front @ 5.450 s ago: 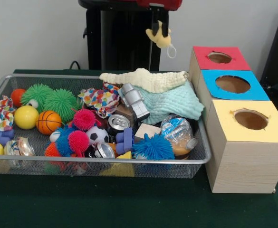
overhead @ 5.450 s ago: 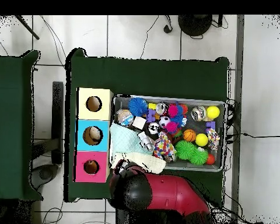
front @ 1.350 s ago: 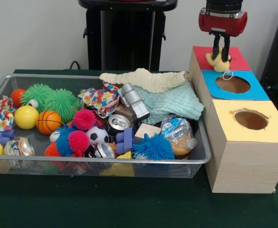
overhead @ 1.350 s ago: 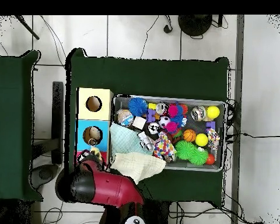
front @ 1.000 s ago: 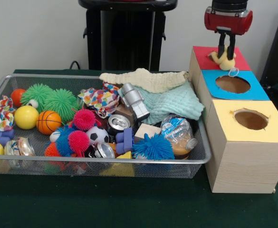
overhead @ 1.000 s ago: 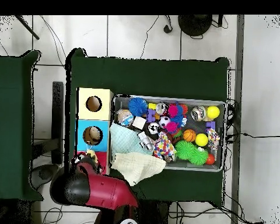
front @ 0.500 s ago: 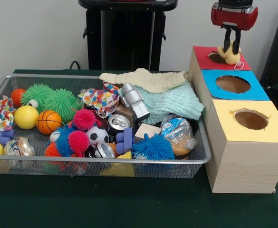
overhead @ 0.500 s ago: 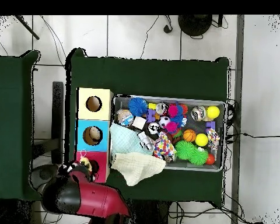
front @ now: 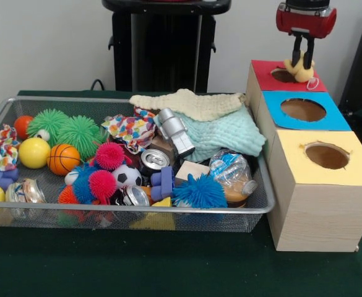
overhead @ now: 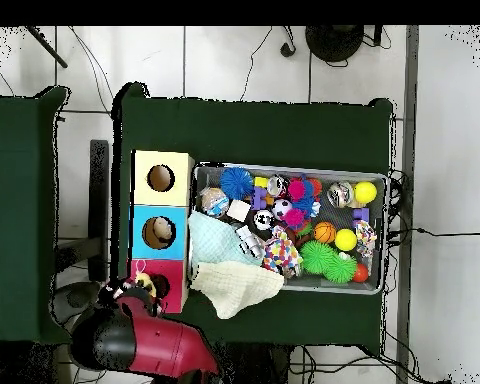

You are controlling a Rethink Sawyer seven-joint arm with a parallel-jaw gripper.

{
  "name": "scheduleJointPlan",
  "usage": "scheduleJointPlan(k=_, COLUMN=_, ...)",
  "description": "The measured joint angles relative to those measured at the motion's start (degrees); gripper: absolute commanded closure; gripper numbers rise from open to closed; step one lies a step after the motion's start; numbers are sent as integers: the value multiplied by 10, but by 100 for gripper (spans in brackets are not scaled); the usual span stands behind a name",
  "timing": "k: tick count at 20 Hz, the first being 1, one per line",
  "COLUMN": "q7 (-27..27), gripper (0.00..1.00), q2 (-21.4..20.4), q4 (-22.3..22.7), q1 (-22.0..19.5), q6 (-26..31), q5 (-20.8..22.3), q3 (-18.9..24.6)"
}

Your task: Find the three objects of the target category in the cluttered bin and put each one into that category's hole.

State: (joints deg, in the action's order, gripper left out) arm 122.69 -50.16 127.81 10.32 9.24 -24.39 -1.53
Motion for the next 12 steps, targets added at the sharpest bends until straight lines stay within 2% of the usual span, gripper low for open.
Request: scheduleJointPlan(k=12, q7=0, gripper=100, q2=10, q4=15, q1=3, q6=-31, q5=0, q3=-14)
